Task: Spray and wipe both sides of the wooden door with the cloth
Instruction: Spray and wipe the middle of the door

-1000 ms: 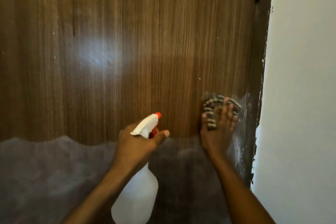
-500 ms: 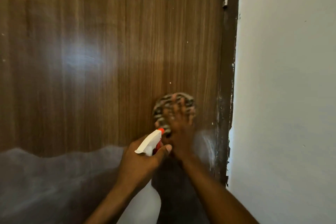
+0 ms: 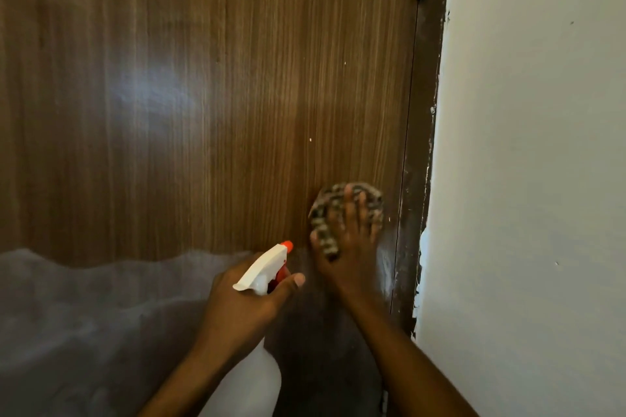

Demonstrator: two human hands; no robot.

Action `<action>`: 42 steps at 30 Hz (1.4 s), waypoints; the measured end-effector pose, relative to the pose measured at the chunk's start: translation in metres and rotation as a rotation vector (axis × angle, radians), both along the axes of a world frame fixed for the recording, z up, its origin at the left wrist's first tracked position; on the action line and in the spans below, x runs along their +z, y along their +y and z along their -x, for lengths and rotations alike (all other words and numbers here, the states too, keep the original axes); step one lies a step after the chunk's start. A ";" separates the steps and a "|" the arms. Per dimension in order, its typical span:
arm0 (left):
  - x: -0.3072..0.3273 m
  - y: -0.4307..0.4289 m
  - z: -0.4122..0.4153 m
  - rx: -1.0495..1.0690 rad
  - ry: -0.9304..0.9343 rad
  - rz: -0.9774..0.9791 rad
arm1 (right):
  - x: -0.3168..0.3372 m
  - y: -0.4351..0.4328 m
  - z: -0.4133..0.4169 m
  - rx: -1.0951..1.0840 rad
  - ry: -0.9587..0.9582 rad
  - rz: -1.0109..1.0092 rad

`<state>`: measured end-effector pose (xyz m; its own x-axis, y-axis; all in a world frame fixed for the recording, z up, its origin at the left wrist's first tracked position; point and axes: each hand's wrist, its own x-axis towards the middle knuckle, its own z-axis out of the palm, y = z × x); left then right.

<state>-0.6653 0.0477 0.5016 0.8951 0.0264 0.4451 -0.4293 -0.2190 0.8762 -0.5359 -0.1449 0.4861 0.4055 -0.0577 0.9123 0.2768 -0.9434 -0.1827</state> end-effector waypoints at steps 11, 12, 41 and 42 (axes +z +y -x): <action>-0.066 -0.009 0.012 0.150 0.130 -0.125 | -0.080 -0.046 0.006 -0.083 0.002 -0.458; -0.072 -0.008 0.012 0.163 0.114 -0.131 | -0.074 -0.039 0.005 -0.073 0.031 -0.559; -0.104 0.036 0.039 0.266 0.011 -0.070 | -0.129 -0.049 0.019 -0.100 0.176 -0.072; -0.105 0.037 0.040 0.271 0.013 -0.061 | -0.119 -0.044 0.018 -0.127 0.157 -0.196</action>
<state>-0.7056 0.0848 0.3962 0.8647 0.2392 0.4417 -0.3368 -0.3764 0.8631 -0.5540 -0.1888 0.3669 0.5188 -0.2865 0.8055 0.1123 -0.9112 -0.3964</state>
